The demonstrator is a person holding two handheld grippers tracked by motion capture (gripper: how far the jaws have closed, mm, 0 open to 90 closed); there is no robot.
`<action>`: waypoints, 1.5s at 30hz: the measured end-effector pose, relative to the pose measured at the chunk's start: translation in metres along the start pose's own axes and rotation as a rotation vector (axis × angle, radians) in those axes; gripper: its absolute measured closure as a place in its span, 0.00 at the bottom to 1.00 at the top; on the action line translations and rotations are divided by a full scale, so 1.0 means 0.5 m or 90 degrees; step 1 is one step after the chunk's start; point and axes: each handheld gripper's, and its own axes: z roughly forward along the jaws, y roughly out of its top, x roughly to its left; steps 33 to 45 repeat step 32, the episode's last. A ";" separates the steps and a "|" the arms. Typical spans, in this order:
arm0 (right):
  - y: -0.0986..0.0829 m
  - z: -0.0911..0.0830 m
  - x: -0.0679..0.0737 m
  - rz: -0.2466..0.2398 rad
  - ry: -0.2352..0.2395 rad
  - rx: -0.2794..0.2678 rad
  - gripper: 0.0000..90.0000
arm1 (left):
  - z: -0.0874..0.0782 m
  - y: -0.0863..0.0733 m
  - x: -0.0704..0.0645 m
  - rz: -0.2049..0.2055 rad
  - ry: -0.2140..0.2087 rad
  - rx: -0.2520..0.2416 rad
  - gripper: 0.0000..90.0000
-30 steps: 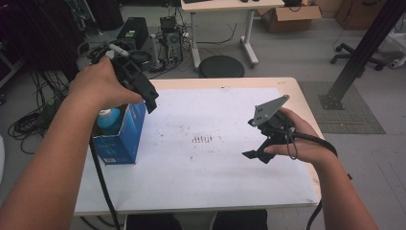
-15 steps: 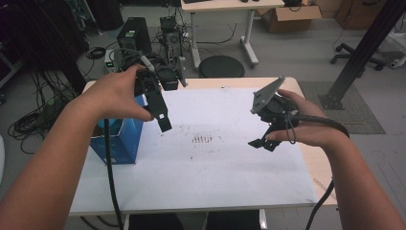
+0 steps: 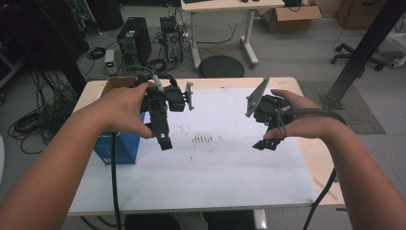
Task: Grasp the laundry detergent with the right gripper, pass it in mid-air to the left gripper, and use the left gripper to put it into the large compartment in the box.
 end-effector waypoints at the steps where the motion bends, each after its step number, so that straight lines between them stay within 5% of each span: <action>1: -0.002 0.002 -0.002 0.001 0.001 0.001 0.04 | 0.005 -0.001 0.001 0.003 -0.001 0.005 0.00; 45: -0.004 0.022 -0.005 -0.001 0.010 0.001 0.04 | 0.008 0.007 0.010 0.003 0.004 0.013 0.00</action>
